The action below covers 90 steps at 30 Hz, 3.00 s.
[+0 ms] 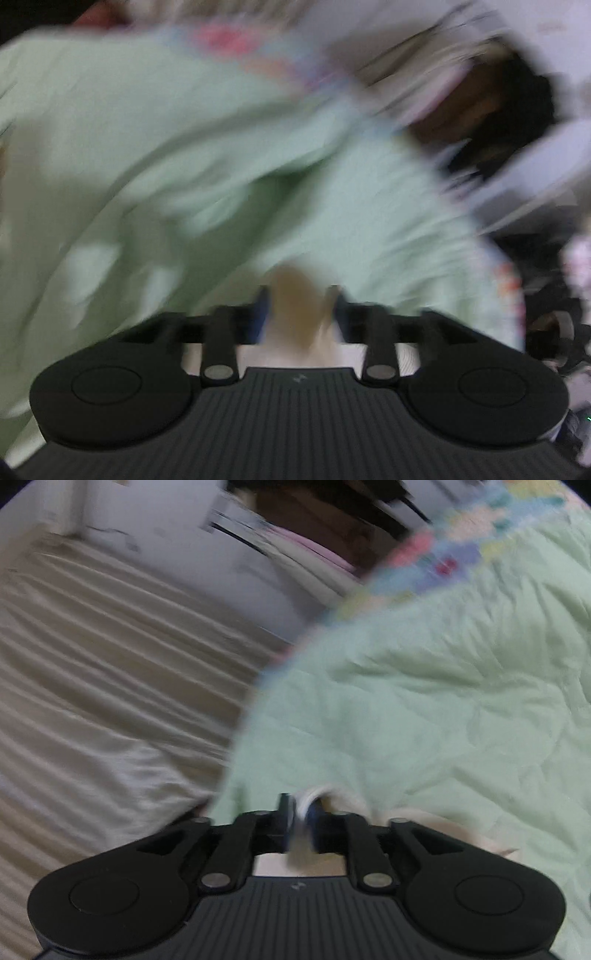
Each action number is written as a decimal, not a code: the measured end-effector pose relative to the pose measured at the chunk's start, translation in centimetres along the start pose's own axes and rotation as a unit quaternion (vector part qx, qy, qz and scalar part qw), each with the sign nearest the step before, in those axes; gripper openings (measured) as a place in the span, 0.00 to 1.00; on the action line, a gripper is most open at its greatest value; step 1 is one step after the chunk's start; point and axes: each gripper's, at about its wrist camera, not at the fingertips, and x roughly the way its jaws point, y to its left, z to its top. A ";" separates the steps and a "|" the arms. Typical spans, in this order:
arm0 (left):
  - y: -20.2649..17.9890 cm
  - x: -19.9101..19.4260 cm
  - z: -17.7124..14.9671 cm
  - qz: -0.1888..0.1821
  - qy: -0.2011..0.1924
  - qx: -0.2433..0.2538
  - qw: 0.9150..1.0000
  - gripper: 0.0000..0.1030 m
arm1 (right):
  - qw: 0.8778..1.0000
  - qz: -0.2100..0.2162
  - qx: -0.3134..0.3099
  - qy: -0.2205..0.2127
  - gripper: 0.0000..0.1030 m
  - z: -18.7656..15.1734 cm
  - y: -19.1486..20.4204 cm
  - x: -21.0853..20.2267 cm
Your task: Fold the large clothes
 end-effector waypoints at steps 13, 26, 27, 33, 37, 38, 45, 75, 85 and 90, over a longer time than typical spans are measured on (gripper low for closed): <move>5.7 -4.1 -7.3 -0.081 0.061 0.077 0.992 0.85 | 0.973 0.039 -0.226 0.028 0.46 -11.5 0.3 -8.5; 5.1 -5.2 -10.7 -0.061 0.037 0.114 0.991 0.10 | 0.990 0.095 -0.093 0.044 0.07 -14.0 -2.3 -11.1; 5.5 -5.2 -10.9 -0.058 0.045 0.114 0.991 0.10 | 0.991 0.089 -0.079 0.054 0.07 -14.3 -2.9 -11.2; 7.0 -4.3 -11.3 -0.063 0.069 0.081 0.992 0.24 | 0.994 0.044 -0.092 0.040 0.25 -16.9 -4.1 -12.3; 7.8 -4.5 -11.1 -0.064 0.079 0.058 0.993 0.56 | 0.997 0.049 -0.060 -0.024 0.65 -17.2 -4.4 -15.2; 7.9 -4.5 -11.0 -0.063 0.082 0.056 0.993 0.57 | 0.997 0.041 -0.051 -0.031 0.69 -17.1 -4.7 -15.3; 0.5 -10.3 -14.0 0.011 0.000 0.271 0.962 0.64 | 0.999 0.010 0.045 -0.008 0.80 -14.7 -7.7 -11.9; -15.3 -0.8 -27.0 0.014 0.013 0.507 0.862 0.15 | 1.000 0.017 0.017 0.019 0.18 -10.7 -6.6 -5.6; -9.5 -9.1 -19.5 -0.021 -0.057 0.390 0.919 0.15 | 0.987 0.077 -0.137 0.018 0.15 -13.5 9.8 -3.7; 0.1 -13.3 -14.5 -0.009 -0.080 0.245 0.966 0.15 | 0.973 0.105 -0.201 0.045 0.20 -17.9 17.4 2.8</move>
